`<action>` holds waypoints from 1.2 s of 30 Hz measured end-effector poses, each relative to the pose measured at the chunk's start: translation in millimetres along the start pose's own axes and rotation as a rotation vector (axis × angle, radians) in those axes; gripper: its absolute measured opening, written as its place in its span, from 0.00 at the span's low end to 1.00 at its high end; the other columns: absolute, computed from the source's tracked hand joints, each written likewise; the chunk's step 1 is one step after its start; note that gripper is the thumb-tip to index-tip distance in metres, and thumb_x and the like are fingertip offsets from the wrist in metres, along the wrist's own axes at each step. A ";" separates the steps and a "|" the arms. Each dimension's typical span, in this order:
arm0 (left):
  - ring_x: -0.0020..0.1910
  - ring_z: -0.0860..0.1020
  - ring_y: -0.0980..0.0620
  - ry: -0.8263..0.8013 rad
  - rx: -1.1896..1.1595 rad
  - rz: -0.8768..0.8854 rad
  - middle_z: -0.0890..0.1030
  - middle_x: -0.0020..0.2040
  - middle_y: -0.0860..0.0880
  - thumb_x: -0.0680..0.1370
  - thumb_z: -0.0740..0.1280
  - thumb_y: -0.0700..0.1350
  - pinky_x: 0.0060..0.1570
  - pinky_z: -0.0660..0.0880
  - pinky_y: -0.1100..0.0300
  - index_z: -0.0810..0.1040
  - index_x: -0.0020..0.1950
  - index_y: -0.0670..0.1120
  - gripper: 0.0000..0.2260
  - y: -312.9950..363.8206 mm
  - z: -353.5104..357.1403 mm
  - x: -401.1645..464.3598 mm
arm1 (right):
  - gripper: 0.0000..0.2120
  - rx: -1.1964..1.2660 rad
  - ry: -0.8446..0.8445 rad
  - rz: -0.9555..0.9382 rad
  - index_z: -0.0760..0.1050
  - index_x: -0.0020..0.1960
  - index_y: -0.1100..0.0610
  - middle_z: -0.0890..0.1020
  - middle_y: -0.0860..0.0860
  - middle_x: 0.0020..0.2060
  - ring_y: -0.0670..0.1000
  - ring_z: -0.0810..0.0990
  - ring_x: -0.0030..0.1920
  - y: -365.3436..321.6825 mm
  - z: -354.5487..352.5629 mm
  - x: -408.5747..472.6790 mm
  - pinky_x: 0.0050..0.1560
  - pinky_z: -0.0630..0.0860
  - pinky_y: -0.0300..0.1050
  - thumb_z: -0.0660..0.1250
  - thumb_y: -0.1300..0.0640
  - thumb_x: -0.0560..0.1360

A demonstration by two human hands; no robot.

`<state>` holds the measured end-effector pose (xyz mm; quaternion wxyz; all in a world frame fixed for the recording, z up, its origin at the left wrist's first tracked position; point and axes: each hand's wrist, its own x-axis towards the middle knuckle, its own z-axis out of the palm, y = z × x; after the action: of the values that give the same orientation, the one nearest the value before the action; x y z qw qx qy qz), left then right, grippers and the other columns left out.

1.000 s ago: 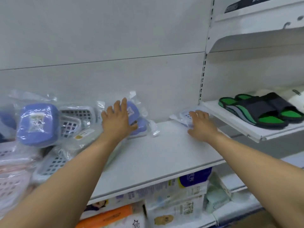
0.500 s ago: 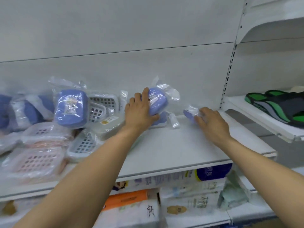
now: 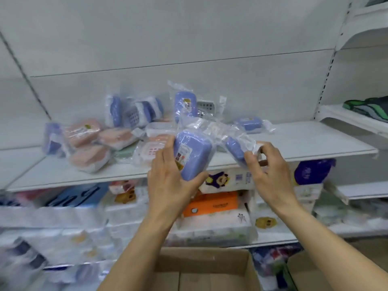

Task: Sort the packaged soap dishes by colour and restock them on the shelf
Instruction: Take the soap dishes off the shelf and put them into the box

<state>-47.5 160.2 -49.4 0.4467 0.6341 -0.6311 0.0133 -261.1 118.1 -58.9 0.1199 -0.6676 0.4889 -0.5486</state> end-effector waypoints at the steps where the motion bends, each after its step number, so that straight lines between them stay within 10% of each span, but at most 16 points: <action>1: 0.67 0.69 0.49 -0.010 0.016 -0.021 0.68 0.71 0.49 0.64 0.77 0.61 0.65 0.71 0.49 0.56 0.78 0.50 0.49 -17.2 -21.4 -18.7 | 0.10 0.020 -0.008 -0.012 0.70 0.46 0.52 0.75 0.45 0.41 0.50 0.74 0.45 -16.7 11.0 -17.7 0.41 0.72 0.47 0.61 0.46 0.79; 15: 0.66 0.71 0.46 0.108 0.205 -0.401 0.70 0.69 0.49 0.63 0.78 0.60 0.63 0.72 0.45 0.59 0.77 0.50 0.48 -205.8 -258.3 -155.4 | 0.11 0.357 -0.469 -0.029 0.70 0.44 0.59 0.76 0.58 0.38 0.56 0.74 0.39 -204.8 216.7 -164.2 0.38 0.70 0.53 0.64 0.52 0.80; 23: 0.68 0.69 0.49 0.146 0.294 -0.541 0.69 0.70 0.51 0.64 0.78 0.59 0.63 0.71 0.50 0.59 0.76 0.51 0.47 -310.1 -323.4 -166.2 | 0.16 0.458 -0.635 0.067 0.63 0.35 0.51 0.67 0.44 0.29 0.43 0.64 0.31 -280.9 350.0 -189.7 0.33 0.63 0.38 0.64 0.54 0.78; 36: 0.69 0.69 0.48 0.210 0.312 -0.747 0.67 0.72 0.50 0.65 0.76 0.63 0.65 0.71 0.45 0.56 0.77 0.52 0.47 -525.9 -437.4 -114.4 | 0.15 0.490 -0.828 0.223 0.67 0.38 0.60 0.71 0.53 0.34 0.52 0.70 0.37 -383.4 606.1 -195.4 0.47 0.77 0.64 0.63 0.52 0.79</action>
<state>595.7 402.7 -142.1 0.3812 0.8746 -0.2992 0.0105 469.3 232.4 -136.0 0.5157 -0.7253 0.3252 -0.3199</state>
